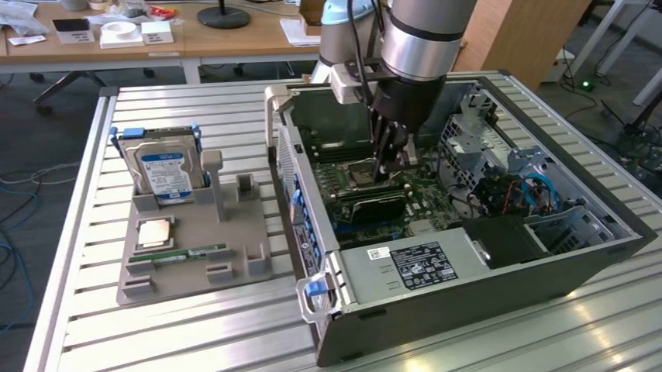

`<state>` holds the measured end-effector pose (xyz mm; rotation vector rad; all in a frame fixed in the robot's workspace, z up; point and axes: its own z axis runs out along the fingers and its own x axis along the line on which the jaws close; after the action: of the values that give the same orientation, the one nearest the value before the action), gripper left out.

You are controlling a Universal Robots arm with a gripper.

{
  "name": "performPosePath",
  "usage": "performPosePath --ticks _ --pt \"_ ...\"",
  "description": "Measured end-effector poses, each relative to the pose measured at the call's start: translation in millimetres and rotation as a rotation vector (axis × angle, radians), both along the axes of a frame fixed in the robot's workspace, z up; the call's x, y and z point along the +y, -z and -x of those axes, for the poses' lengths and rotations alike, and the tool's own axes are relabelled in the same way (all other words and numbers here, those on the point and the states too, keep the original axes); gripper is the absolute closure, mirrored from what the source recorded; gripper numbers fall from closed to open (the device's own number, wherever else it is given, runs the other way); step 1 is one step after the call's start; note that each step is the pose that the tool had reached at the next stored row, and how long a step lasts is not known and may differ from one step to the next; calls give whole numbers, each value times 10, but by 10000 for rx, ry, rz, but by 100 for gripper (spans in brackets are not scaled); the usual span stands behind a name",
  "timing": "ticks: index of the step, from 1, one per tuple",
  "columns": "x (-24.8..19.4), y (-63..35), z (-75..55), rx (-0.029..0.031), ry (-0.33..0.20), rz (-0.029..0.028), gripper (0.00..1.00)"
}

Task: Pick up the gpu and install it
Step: 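Press down on the gpu until it lock into place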

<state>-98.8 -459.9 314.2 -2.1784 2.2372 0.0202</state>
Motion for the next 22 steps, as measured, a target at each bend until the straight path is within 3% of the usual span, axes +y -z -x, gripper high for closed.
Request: performPosePath --ticks 7,14,22 --pt "29 97 -1 -1 -1 -3 89" --pt "57 122 0 -1 0 -7 89" --pt "75 247 0 -1 -1 -7 89"
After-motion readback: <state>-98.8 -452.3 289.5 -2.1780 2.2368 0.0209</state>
